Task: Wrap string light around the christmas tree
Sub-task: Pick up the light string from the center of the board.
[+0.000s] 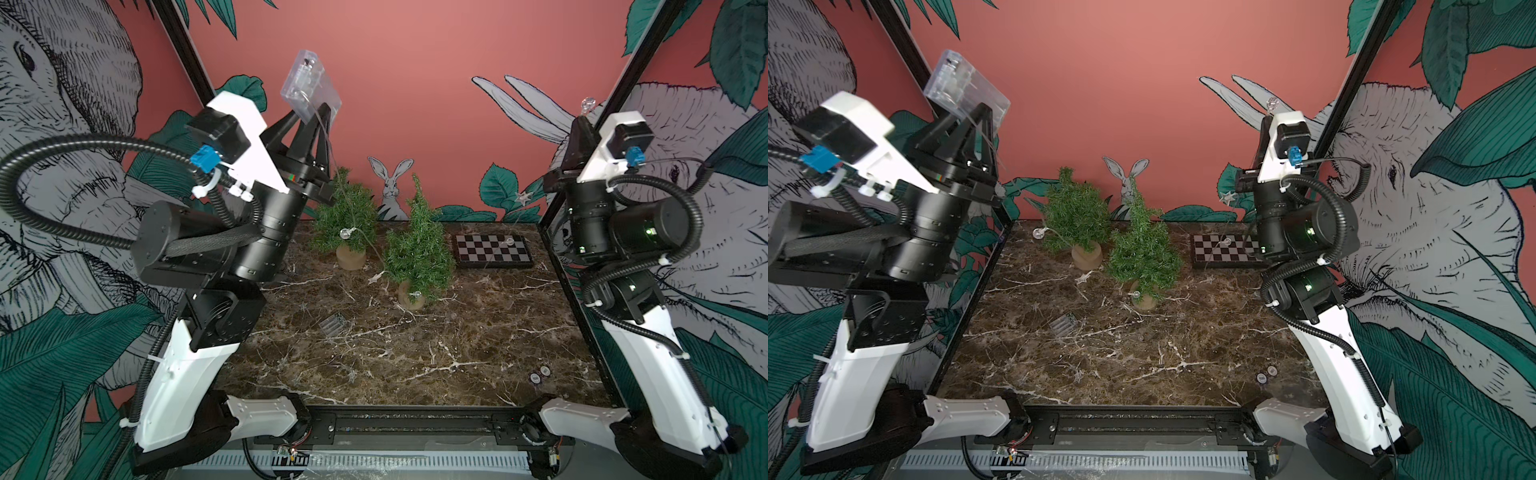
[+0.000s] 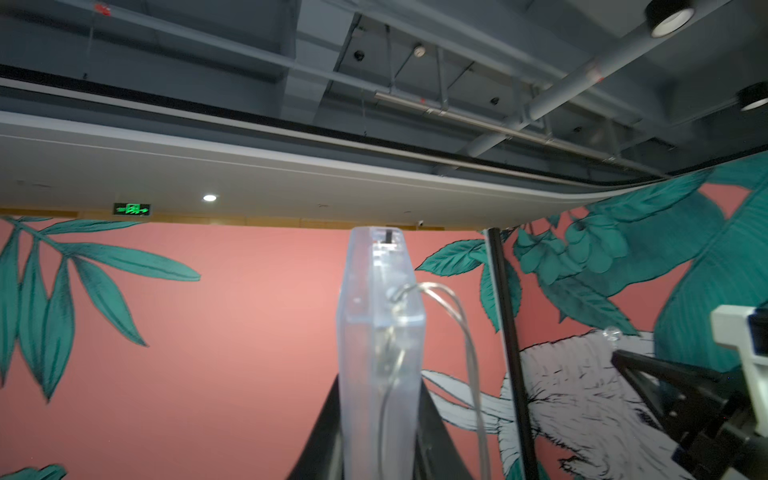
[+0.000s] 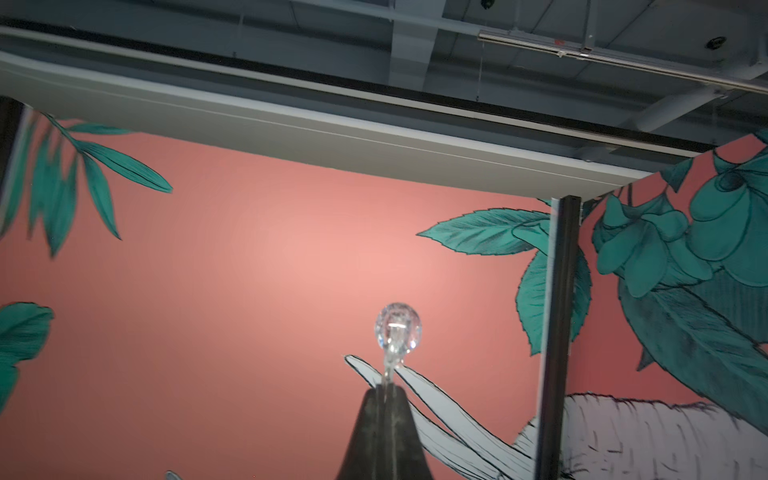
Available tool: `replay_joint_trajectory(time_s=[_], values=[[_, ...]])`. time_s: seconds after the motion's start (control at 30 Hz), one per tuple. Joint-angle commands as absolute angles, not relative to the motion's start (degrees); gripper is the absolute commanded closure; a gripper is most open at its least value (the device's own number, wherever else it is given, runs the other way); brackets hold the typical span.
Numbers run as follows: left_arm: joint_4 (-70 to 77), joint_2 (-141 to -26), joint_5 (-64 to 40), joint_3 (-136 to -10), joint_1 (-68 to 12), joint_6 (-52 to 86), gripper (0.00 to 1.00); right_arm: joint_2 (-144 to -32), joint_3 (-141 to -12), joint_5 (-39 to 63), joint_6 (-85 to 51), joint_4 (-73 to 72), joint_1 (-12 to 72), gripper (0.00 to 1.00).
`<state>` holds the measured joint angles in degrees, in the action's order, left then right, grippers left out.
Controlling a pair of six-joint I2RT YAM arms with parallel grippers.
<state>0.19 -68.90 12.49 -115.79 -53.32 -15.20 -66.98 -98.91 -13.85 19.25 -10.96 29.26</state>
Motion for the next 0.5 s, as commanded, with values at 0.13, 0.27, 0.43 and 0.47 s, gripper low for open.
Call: replay_joint_trajectory(time_s=[0.13,0.27,0.43,0.47], values=[[0.3,-67.3,8.5,-118.2,-53.4,-9.6,1.00,-65.1,-99.9,10.2,6.8,-18.6,29.2,1.00],[0.3,-68.6,9.0,-119.8,-53.4,-10.4,1.00,-67.3,-103.8,9.0,3.1,-19.5,29.3,1.00],[-1.5,-74.6,8.0,-128.8,-53.4,-11.3,1.00,-70.7,-108.4,5.5,3.2,-19.3,29.3,1.00],[-2.2,-75.9,7.9,-131.1,-53.4,-11.6,1.00,-71.2,-109.4,4.5,3.2,-19.5,29.2,1.00]])
